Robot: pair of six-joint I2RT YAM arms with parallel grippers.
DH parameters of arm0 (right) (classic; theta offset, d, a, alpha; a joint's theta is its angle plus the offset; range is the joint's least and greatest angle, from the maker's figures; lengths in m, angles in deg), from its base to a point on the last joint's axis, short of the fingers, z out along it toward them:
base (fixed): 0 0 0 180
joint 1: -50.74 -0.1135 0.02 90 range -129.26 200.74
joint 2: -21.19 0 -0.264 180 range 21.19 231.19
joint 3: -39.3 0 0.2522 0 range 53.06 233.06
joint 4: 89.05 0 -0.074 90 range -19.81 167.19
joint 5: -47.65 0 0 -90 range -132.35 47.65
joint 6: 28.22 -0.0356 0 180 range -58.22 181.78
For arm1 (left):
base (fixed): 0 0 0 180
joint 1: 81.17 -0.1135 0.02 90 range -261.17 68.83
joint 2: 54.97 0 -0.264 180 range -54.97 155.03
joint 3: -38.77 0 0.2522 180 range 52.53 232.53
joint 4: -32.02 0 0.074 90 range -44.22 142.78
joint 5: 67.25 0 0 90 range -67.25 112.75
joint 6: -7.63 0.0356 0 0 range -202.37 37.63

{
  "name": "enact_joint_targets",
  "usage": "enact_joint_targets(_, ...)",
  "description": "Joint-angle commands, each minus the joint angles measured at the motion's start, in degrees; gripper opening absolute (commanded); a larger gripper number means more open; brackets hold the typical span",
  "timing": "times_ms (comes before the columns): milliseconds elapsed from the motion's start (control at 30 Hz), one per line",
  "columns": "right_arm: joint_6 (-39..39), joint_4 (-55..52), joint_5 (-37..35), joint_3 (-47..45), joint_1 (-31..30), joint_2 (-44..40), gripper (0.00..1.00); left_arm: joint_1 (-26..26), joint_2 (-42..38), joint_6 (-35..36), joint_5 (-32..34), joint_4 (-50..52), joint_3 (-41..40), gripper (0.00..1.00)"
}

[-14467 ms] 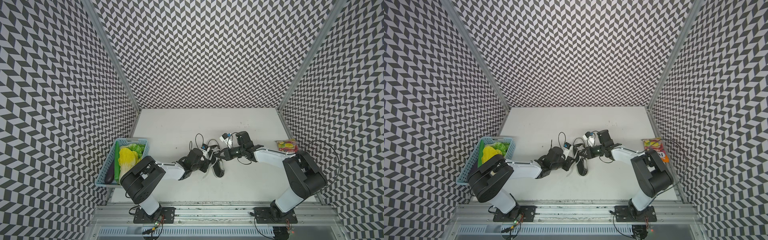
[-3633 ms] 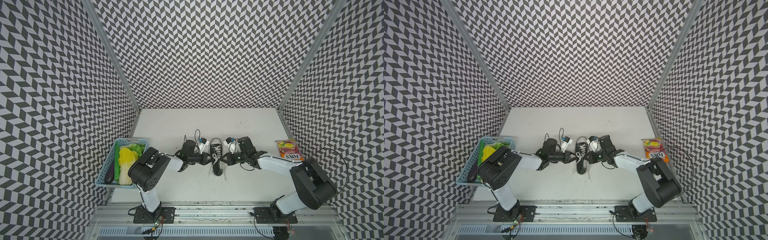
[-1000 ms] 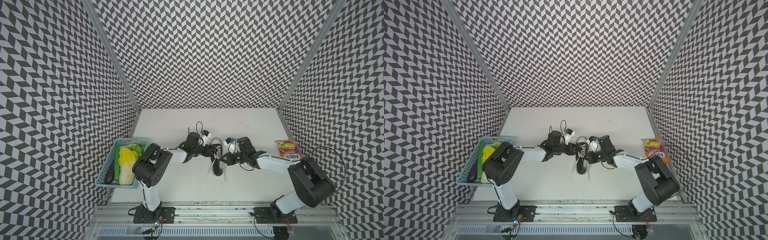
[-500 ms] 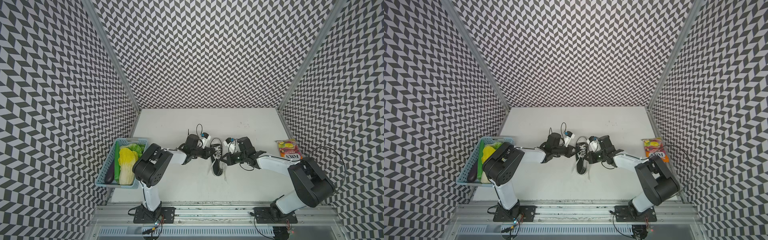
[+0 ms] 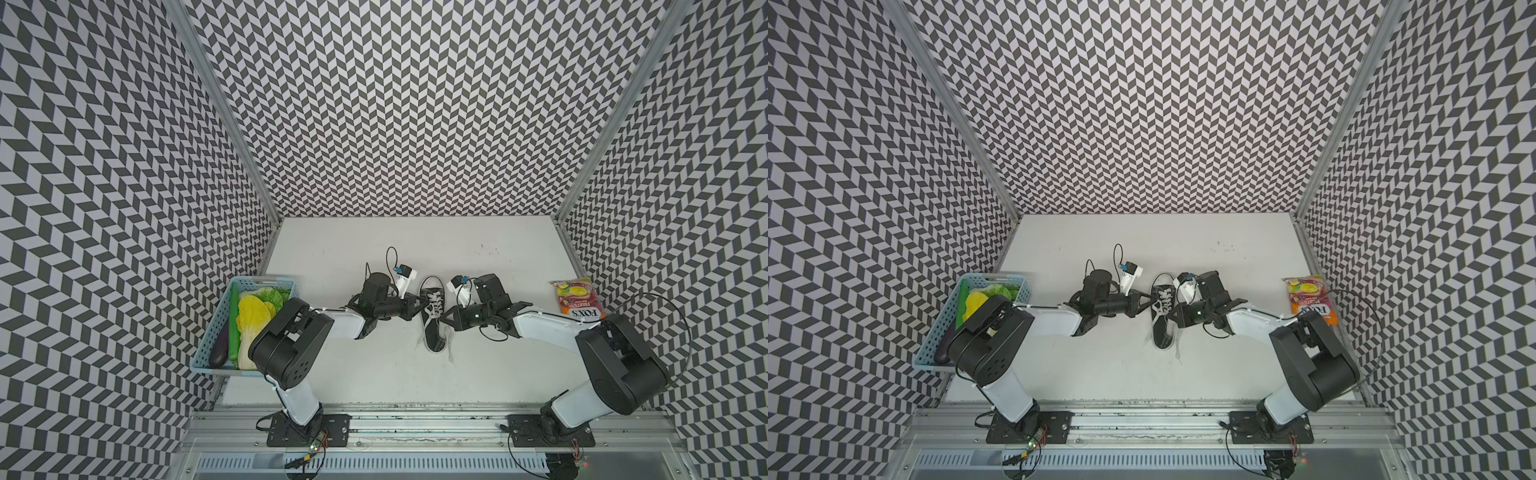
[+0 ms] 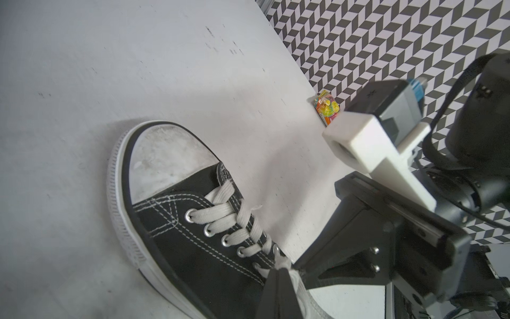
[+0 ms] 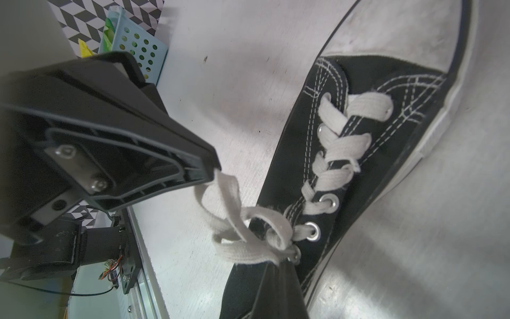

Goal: Tie the shoes
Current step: Cross the shoelace with the shoelace.

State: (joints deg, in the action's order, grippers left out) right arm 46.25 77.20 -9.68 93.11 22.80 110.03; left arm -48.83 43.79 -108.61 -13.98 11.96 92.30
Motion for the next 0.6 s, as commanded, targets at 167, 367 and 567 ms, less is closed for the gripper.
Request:
enact_joint_targets(167,0.65,0.43,-1.51,0.03,-0.27,-1.09,0.0,1.38,-3.04,-0.02,-2.7,-3.26,-3.54,0.04)
enact_joint_targets(367,0.49,0.34,-1.88,-0.04,-0.27,-1.3,0.0,3.9,-5.01,2.57,-2.1,0.34,-5.23,0.07)
enact_joint_targets(567,0.37,0.33,0.4,0.9,-0.27,-3.76,0.0,8.97,-1.92,5.16,2.12,3.77,-5.25,0.07)
